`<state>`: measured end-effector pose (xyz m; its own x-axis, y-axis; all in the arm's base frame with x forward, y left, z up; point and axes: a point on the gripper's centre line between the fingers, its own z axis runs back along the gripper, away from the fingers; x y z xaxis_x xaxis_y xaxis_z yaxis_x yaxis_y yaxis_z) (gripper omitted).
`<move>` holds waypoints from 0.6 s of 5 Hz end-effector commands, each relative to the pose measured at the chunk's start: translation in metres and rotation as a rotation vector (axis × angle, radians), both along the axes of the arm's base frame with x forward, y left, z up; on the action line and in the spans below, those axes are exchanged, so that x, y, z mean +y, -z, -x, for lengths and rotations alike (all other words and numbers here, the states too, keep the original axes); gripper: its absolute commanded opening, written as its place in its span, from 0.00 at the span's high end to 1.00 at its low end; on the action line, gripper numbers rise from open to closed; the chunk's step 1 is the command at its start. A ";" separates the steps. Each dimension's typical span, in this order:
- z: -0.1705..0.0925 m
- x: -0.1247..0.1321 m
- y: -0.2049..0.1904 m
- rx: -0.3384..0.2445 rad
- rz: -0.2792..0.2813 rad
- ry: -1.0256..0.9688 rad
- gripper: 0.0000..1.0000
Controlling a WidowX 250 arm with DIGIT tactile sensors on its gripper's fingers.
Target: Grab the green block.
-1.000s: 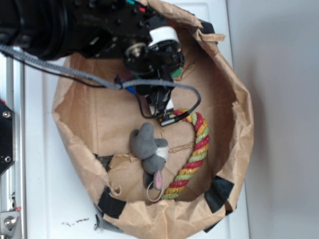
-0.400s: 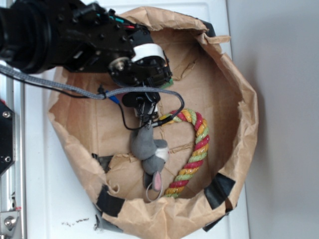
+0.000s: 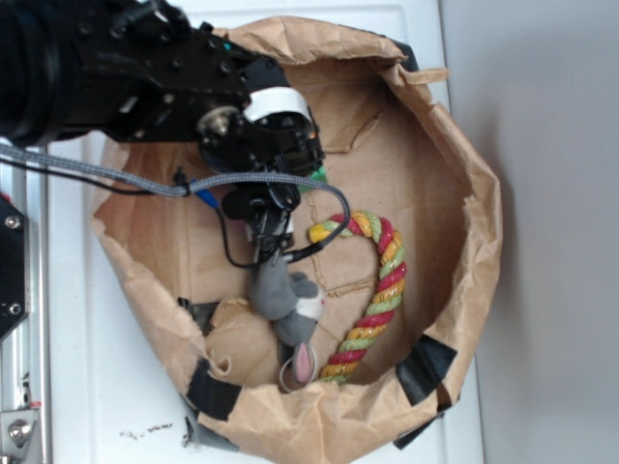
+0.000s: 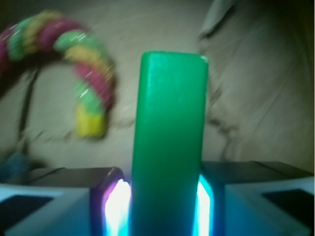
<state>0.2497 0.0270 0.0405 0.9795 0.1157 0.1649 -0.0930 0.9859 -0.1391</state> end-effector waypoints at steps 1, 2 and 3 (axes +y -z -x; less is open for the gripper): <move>0.013 -0.007 -0.076 -0.068 0.039 0.074 1.00; 0.027 -0.014 -0.099 -0.075 0.080 0.120 1.00; 0.029 -0.017 -0.102 -0.079 0.063 0.168 1.00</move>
